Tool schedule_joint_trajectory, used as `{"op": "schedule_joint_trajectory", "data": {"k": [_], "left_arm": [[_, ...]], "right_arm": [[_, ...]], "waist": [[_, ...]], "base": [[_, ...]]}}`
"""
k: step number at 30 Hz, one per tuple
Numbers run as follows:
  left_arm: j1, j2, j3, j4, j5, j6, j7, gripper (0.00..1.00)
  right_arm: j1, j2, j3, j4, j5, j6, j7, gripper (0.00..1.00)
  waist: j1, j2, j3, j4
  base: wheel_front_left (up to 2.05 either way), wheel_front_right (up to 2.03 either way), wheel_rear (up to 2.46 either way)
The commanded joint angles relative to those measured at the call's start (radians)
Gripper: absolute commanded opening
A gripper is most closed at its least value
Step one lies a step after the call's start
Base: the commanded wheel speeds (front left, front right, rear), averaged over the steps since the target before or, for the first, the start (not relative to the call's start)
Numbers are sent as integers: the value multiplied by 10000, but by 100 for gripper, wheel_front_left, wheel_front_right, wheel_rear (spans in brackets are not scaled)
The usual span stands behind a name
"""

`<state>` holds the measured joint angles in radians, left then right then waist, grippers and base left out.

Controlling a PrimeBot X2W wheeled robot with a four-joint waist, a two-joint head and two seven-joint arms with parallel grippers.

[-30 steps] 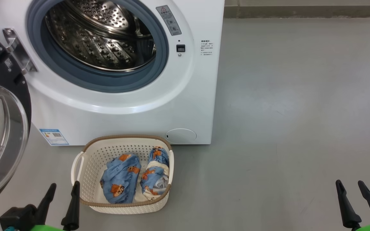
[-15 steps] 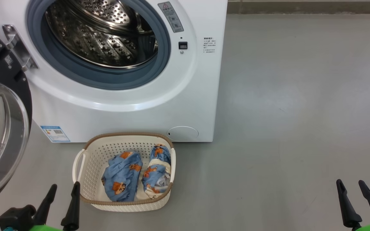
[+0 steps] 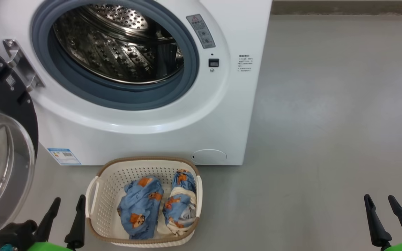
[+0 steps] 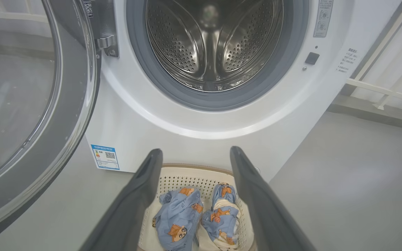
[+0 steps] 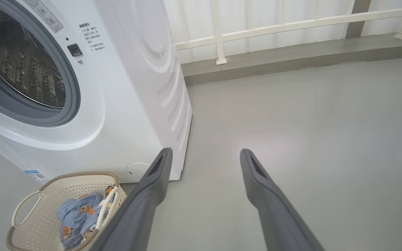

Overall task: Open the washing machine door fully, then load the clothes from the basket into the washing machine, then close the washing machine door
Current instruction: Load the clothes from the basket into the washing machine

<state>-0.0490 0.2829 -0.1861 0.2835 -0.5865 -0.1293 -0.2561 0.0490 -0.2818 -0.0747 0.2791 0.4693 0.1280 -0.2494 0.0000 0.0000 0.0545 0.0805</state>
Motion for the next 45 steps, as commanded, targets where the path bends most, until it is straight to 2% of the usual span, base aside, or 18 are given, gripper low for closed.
{"op": "schedule_joint_trajectory", "data": {"k": [1,13,26,35,45], "left_arm": [[-542,315,382,-230,-34,-13,-57,100],[-688,270,406,-212,277,-13,-57,100],[-773,221,70,-20,-90,-13,-57,100],[-1056,176,-813,652,-298,-13,-57,100],[-2600,303,-2170,2253,-716,-13,-57,100]], "right_arm": [[-252,-192,201,-262,-56,27,-124,100],[-352,-89,263,-259,-84,27,-124,100],[-514,8,305,-265,-127,27,-124,100],[-937,171,575,-344,-208,27,-124,100],[-1854,519,939,-602,-439,27,-124,100]], "waist": [[0,0,71,1],[0,0,245,-6],[0,0,509,46],[0,0,1158,-112],[0,0,2716,-530]], "base": [[90,-169,79],[54,-75,22],[0,0,0],[0,0,0],[0,0,0]]}}
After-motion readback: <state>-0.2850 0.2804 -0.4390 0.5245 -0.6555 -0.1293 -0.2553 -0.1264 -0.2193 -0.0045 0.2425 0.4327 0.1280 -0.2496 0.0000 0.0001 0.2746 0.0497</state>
